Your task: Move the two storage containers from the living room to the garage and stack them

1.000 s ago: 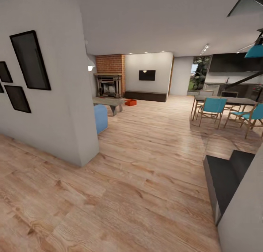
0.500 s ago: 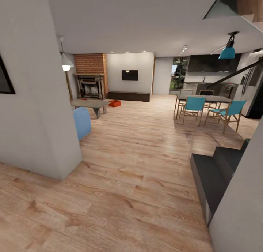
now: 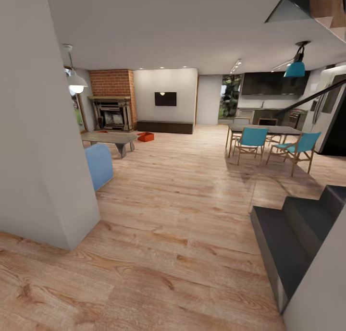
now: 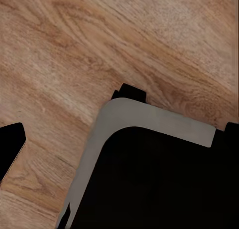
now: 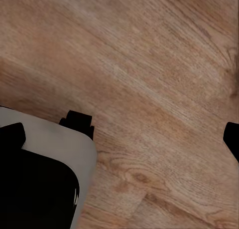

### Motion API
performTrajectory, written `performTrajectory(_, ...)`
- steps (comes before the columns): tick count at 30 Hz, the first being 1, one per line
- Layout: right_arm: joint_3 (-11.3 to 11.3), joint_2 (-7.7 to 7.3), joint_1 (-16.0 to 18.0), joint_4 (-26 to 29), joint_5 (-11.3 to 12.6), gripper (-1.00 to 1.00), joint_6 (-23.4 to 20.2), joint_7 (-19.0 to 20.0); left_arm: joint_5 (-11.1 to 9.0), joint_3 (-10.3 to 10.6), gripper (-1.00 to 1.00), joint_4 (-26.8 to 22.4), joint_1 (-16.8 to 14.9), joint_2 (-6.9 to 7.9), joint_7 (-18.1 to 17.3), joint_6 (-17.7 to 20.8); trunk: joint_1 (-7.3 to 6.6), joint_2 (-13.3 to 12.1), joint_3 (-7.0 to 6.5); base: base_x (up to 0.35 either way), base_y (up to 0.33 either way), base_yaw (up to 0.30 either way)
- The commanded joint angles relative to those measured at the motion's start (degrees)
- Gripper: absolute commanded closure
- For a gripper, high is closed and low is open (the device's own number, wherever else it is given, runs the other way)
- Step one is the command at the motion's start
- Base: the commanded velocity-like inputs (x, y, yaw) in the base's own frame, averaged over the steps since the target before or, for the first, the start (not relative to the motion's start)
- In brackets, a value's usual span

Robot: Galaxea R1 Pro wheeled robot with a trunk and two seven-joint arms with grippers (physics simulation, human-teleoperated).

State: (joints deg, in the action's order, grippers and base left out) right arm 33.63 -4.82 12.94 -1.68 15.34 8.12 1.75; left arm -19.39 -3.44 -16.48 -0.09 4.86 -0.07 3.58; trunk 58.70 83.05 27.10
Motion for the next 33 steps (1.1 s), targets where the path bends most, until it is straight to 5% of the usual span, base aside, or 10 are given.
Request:
performTrajectory(1,0.49,0.04,0.07,-0.17,0.6,-1.0,0.53,0.18,-0.25,-0.25,-1.0,-0.1,0.0,-0.02,-0.01,0.38,0.03,0.03,0.06,0.323,0.081,-0.001)
performTrajectory(33,0.47,0.04,0.07,-0.26,0.87,-1.0,0.85,0.18,-0.12,-0.25,-1.0,-0.05,0.0,-0.02,-0.02,0.38,0.03,0.03,0.06,0.323,0.081,0.0)
